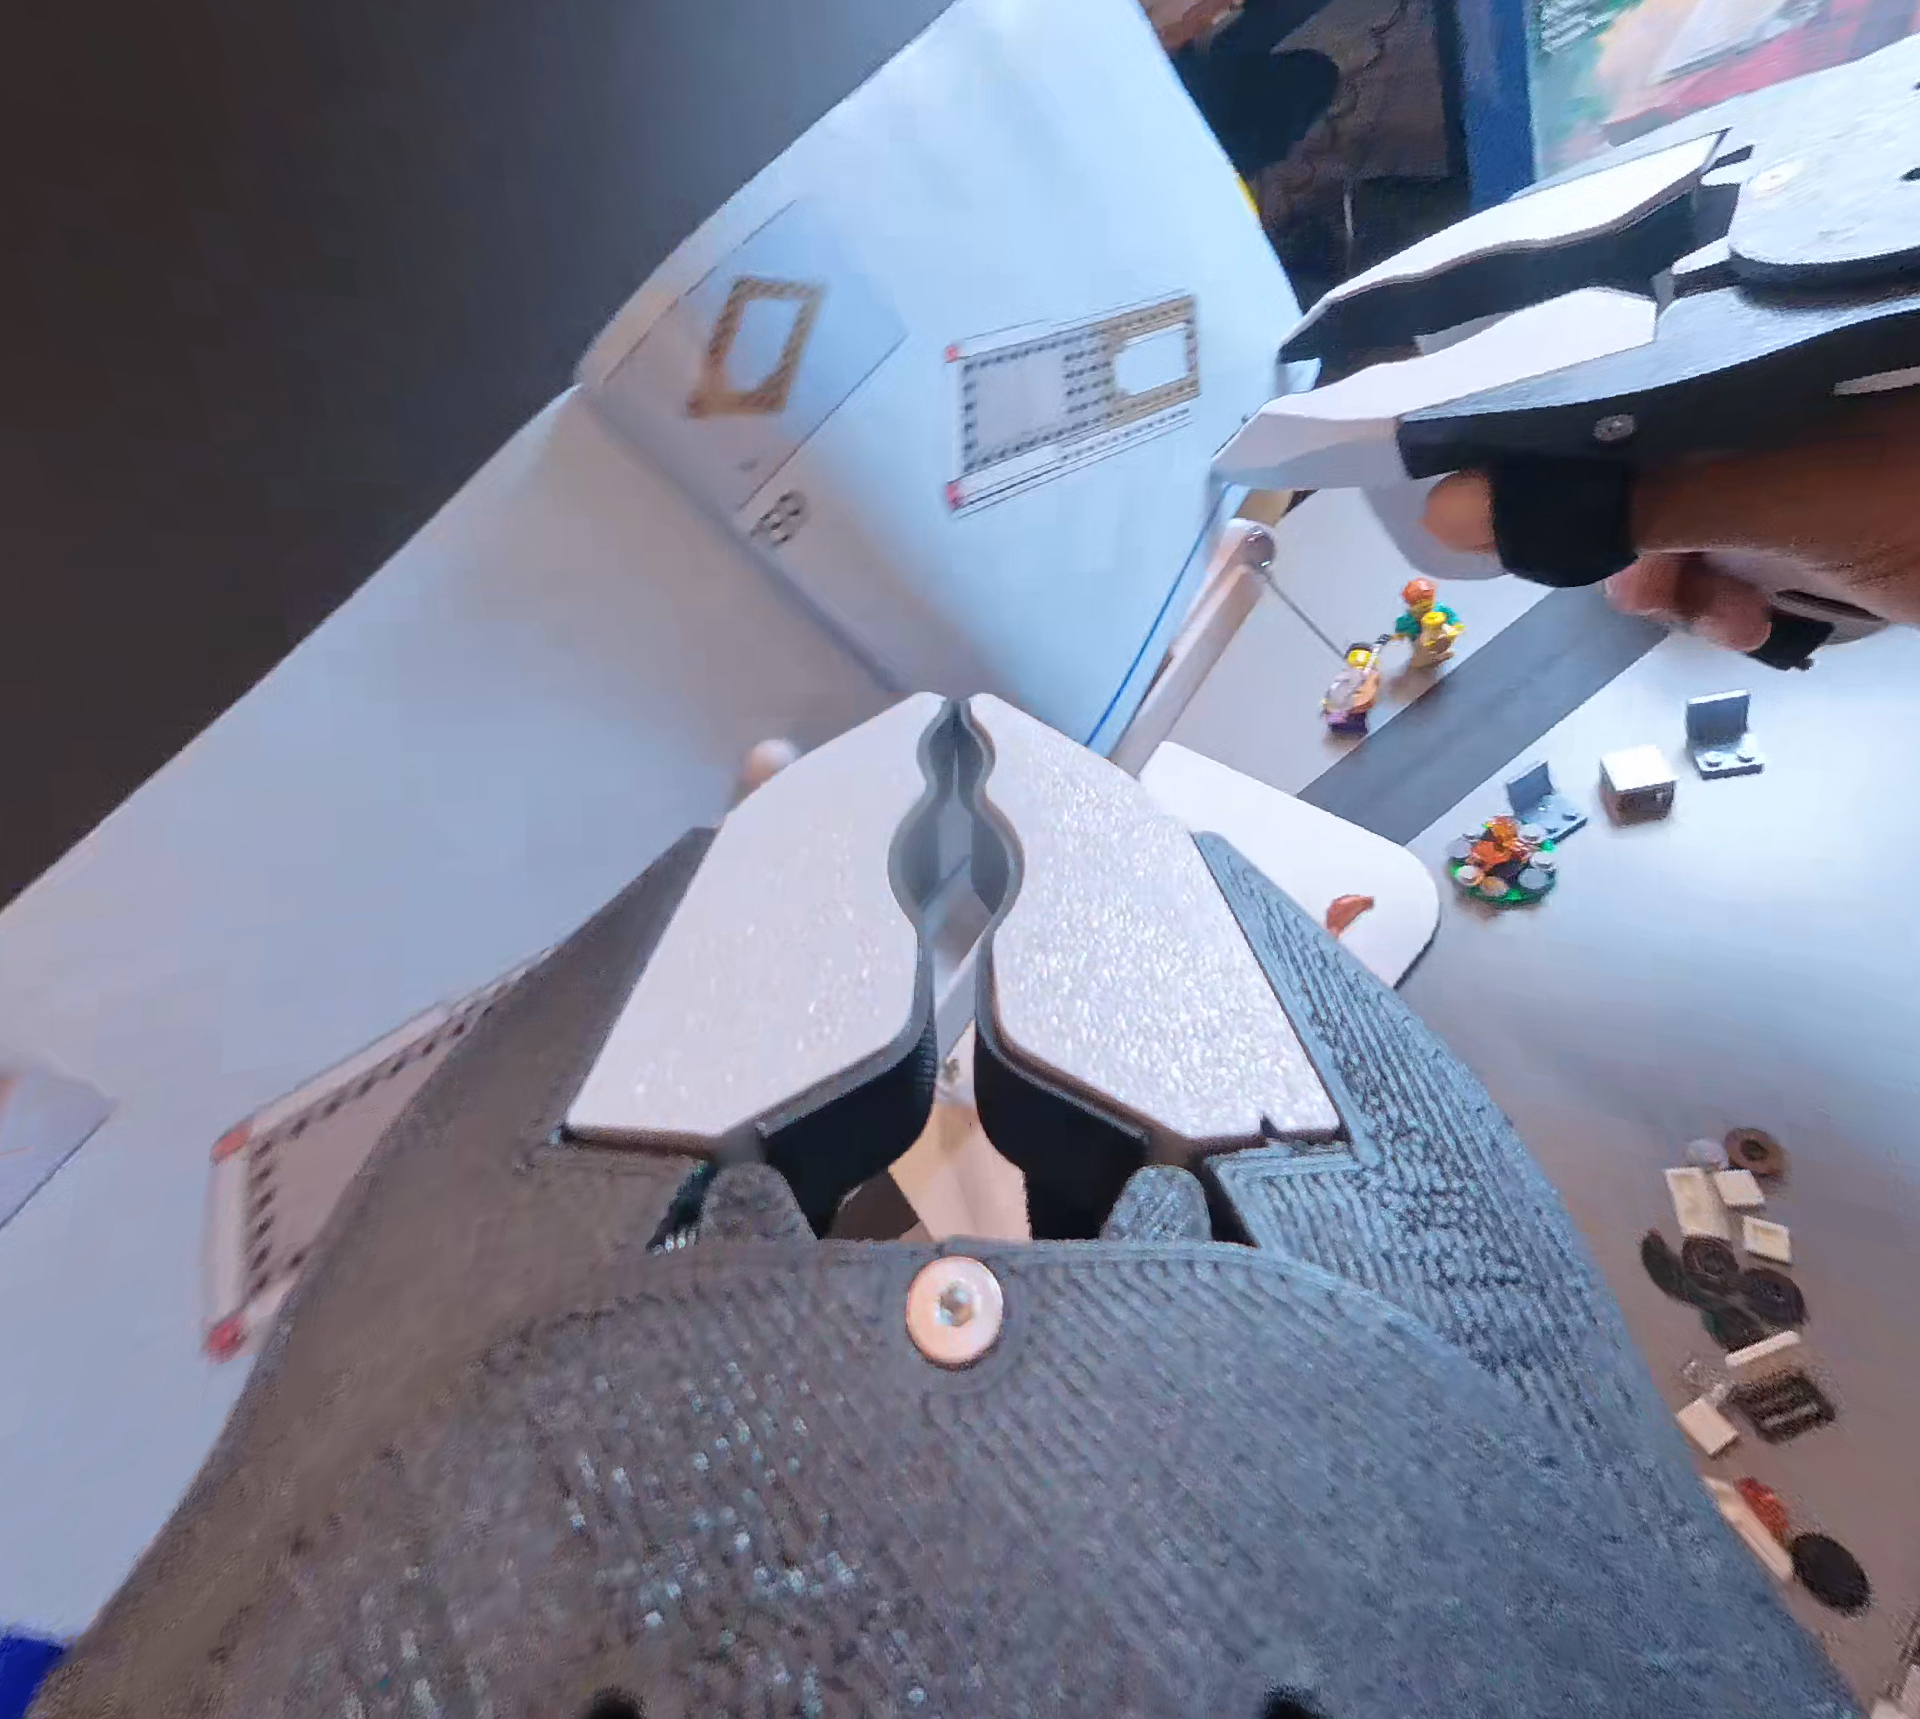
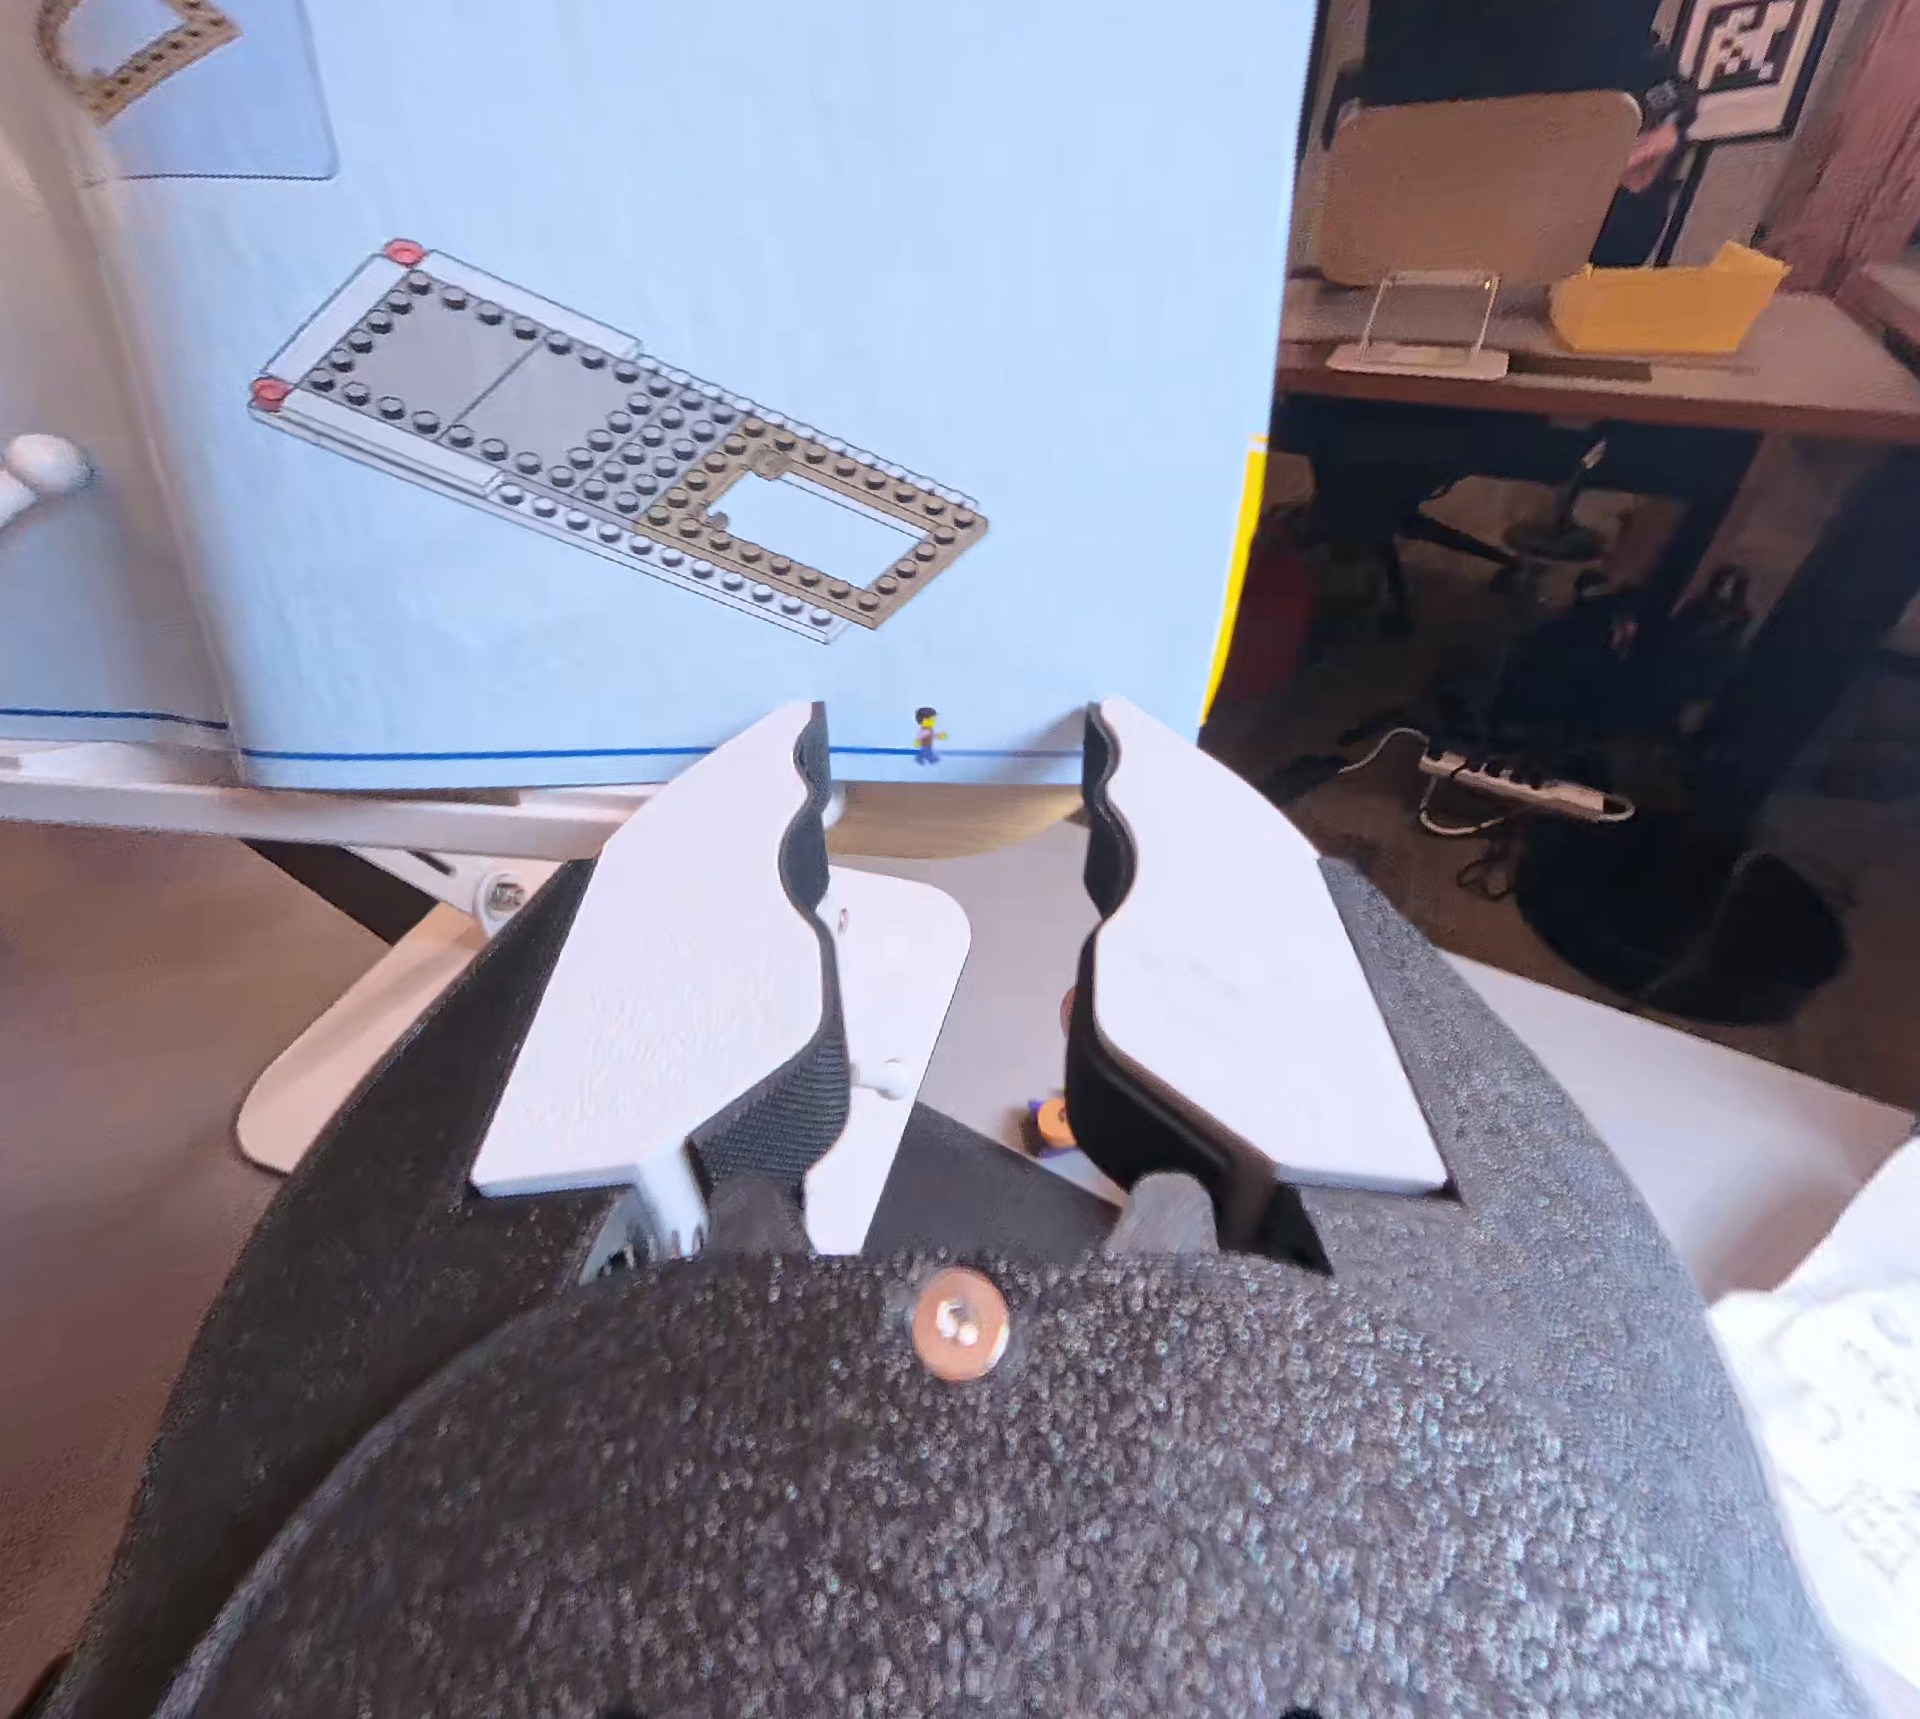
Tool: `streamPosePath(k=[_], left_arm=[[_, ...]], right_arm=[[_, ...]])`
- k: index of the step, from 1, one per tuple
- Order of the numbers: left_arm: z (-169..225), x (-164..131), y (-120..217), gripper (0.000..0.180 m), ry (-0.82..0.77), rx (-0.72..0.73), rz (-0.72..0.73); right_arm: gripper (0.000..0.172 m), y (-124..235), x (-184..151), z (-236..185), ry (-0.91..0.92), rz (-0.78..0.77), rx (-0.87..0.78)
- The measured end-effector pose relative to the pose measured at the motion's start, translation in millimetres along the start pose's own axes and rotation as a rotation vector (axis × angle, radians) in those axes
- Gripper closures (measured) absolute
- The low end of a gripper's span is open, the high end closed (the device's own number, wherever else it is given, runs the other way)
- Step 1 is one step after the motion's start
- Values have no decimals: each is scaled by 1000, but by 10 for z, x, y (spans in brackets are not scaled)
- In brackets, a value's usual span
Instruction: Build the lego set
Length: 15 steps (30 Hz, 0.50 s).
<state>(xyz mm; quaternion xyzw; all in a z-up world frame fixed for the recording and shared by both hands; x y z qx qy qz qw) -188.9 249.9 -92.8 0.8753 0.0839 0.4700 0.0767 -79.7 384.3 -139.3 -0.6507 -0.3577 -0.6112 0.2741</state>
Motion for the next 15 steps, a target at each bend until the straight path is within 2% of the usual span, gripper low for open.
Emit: streamPosePath(k=[4, 6, 8, 11, 12, 13, 14, 15], left_arm=[[85, 4, -280, 180, -97, 20, -101], [89, 18, -350, 180, -133, 33, -133], [104, 18, -405, 180, -162, 35, -163], [168, -34, -480, 180, -170, 16, -192], [175, -45, -493, 180, -183, 30, -189], [179, -51, -497, 180, -199, 43, -187], [184, -60, -501, 180, -209, 42, -194], [184, -65, -503, 180, -212, 35, -202]], right_arm=[[125, 116, -98, 37, -123, 31, 35], [130, 187, -176, -36, -72, 58, 91], [133, 222, -293, -189, 46, 68, 163], [132, 107, -514, -325, 278, -12, 112], [138, 49, -575, -337, 344, -56, 75], [162, 16, -607, -301, 427, -98, -2], [172, 22, -587, -249, 526, -110, -89], [172, 59, -545, -198, 627, -114, -167]])
Point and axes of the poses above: each gripper's, where its closed fingertips meet, y back along the fingers, x out of its top, z = x × y across the jaws, the point moved 5 cm from there along y, back along the fingers, and after that the axes turned 3 degrees about -y, right-handed, at the moved point
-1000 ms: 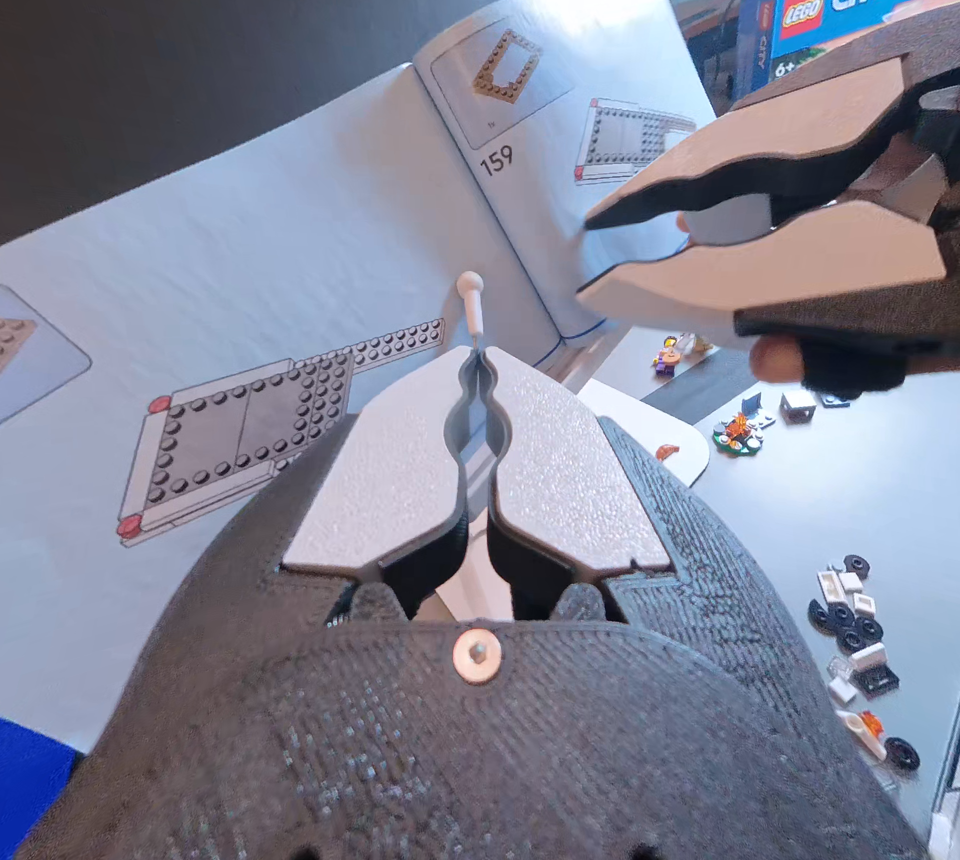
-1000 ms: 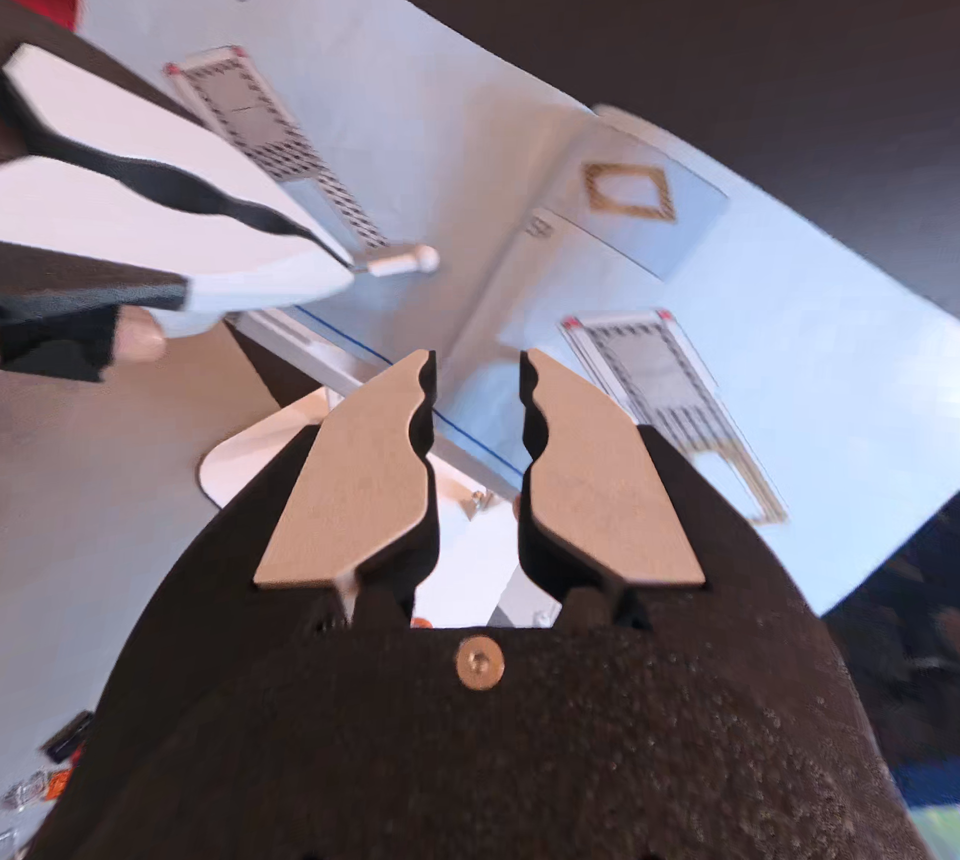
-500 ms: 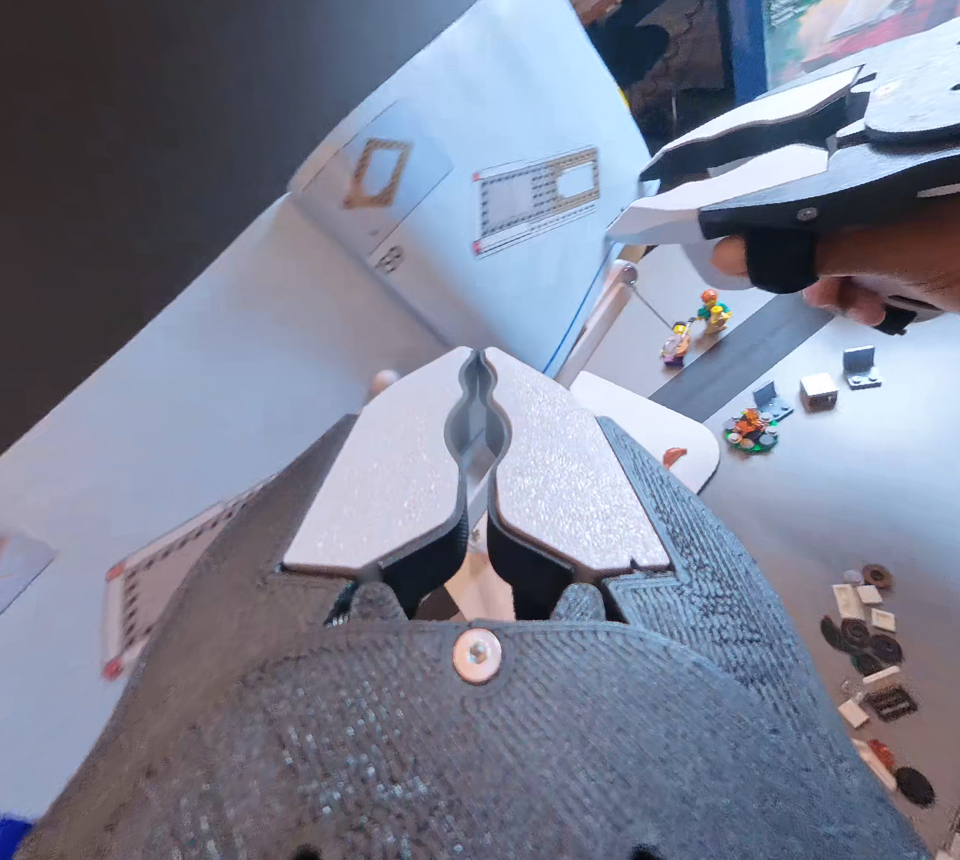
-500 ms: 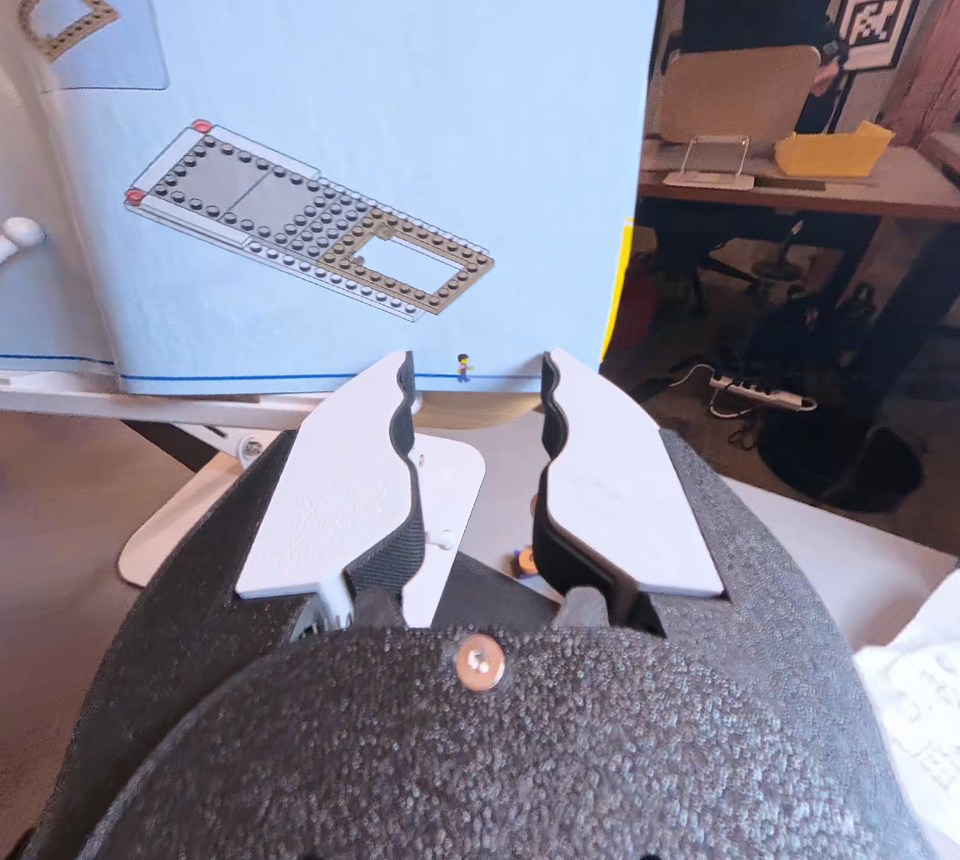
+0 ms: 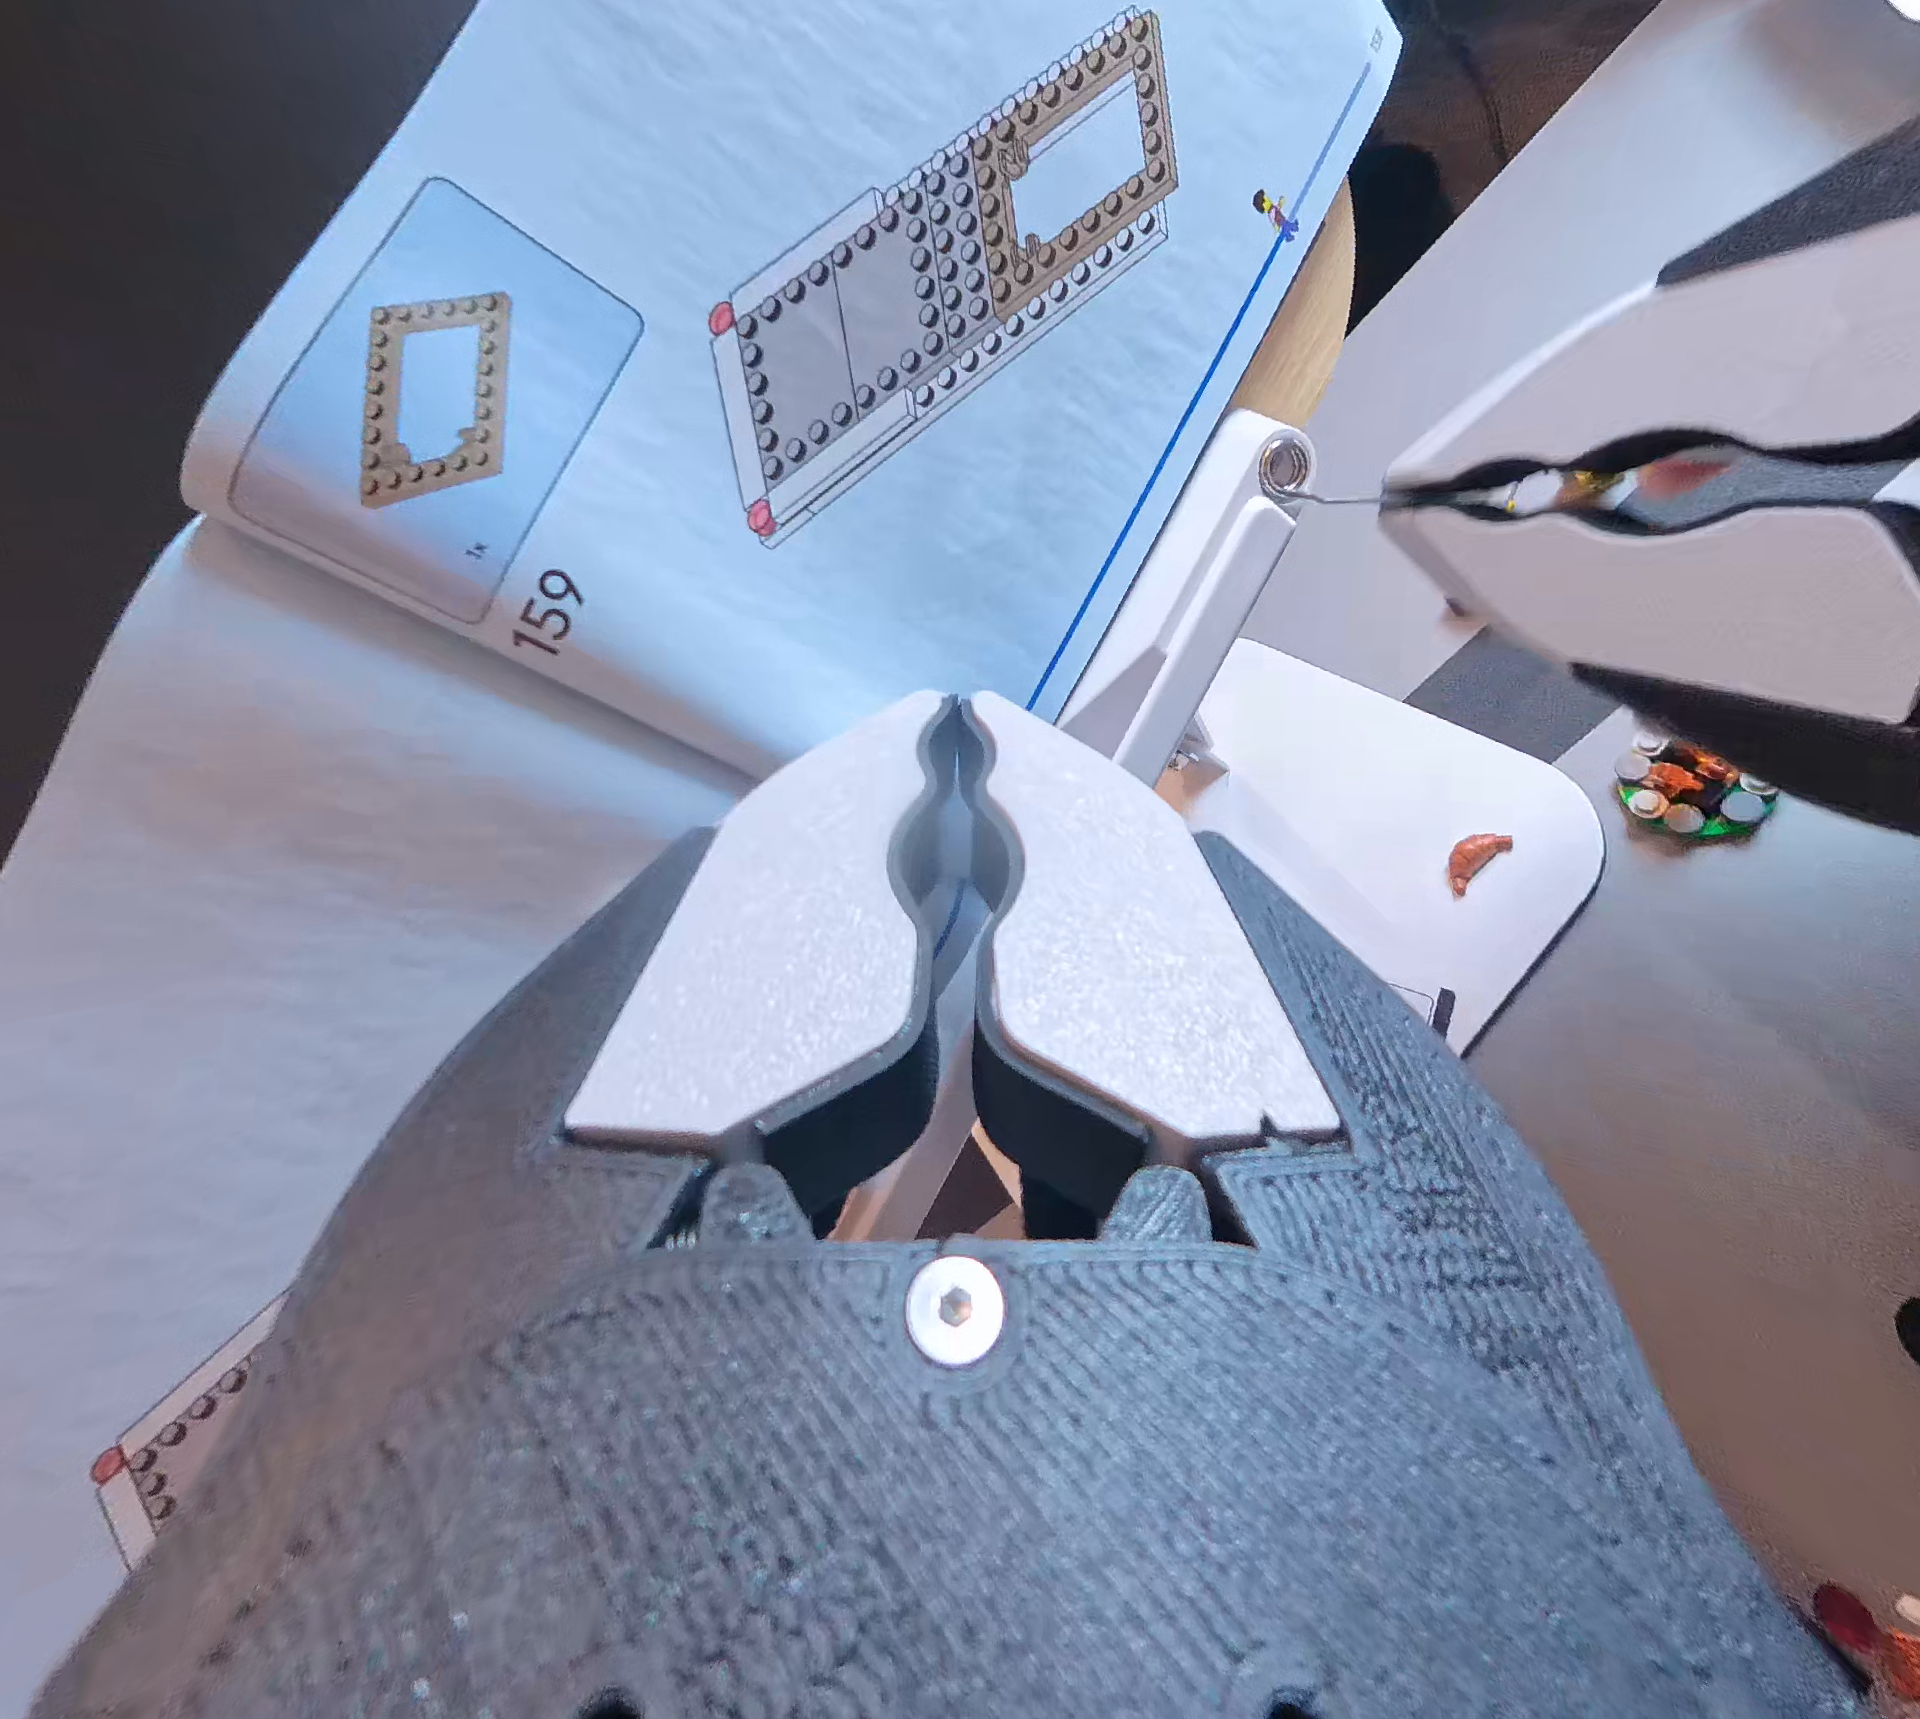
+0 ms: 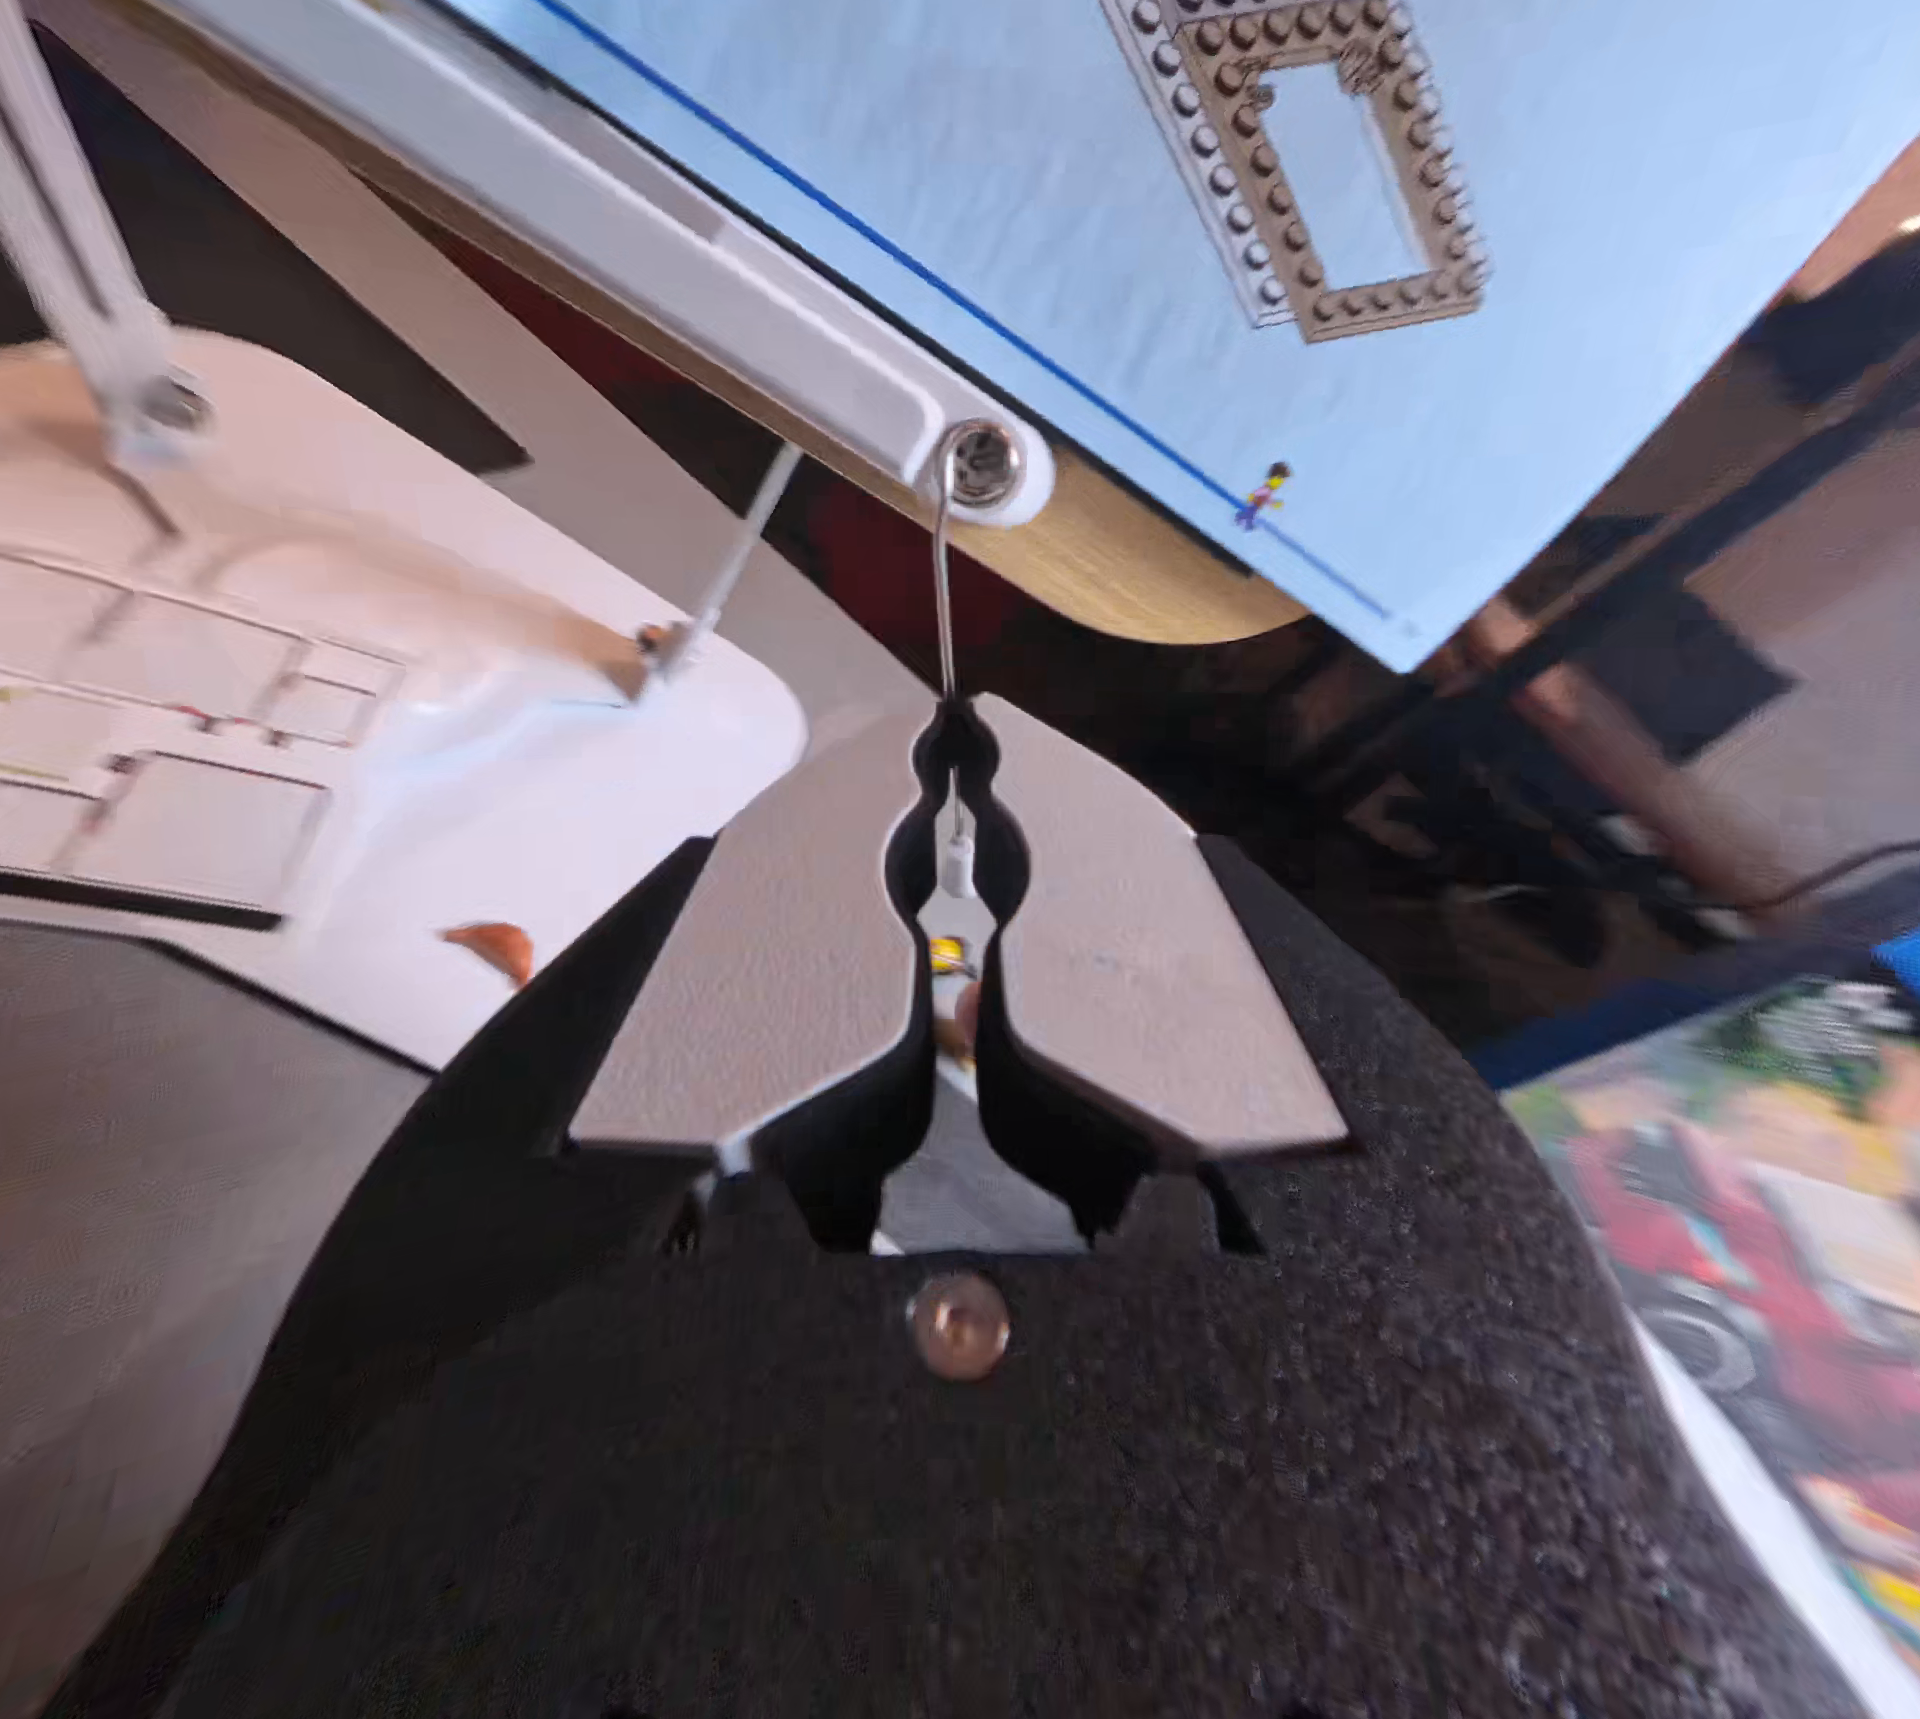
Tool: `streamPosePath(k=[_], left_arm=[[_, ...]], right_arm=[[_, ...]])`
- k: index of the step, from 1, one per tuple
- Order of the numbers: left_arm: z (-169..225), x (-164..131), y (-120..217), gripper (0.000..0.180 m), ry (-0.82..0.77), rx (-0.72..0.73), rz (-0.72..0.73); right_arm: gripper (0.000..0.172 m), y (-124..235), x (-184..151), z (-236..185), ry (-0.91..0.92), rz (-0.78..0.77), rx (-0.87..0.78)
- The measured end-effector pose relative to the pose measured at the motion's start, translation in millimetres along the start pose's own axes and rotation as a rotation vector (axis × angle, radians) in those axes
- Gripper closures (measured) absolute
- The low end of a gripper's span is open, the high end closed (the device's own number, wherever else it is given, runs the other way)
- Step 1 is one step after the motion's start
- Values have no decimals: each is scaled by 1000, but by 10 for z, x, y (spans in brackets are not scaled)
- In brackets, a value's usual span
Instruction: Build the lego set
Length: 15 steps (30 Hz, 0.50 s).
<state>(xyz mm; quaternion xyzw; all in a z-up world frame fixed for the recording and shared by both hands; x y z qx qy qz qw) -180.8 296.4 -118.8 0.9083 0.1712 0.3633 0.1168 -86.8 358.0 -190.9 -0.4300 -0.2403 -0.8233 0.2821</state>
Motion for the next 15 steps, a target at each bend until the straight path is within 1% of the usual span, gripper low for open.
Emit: streamPosePath(k=[2, 5, 7, 9, 11, 12, 15], left_arm=[[-8, 0, -6, 180, 8, -22, 1], [-6, -4, -1, 180, 8, -38, 0], [-21, -20, 12, 180, 4, -37, 6], [-34, -39, 31, 180, 20, -58, 21], [-40, -49, 49, 180, 39, -77, 31], [-42, -53, 51, 180, 43, -79, 37], [-41, -56, 52, 180, 62, -81, 54]], right_arm=[[170, 106, 34, 110, 224, 2, -156], [170, 209, 148, 164, 568, 27, -299], [167, 268, 319, 209, 763, 71, -338], [165, 290, 454, 212, 937, 80, -320], [166, 274, 471, 221, 1054, 75, -270], [167, 262, 460, 231, 1084, 73, -244], [166, 241, 452, 245, 1078, 73, -190]])
Point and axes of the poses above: each gripper's, where its closed fingertips meet, y back along the fingers, x out of its top, z = x × y across the jaws, the point moved 5 cm from there along y, back along the fingers, and after that the axes turned 3 degrees about -y, right-handed, at the moved point
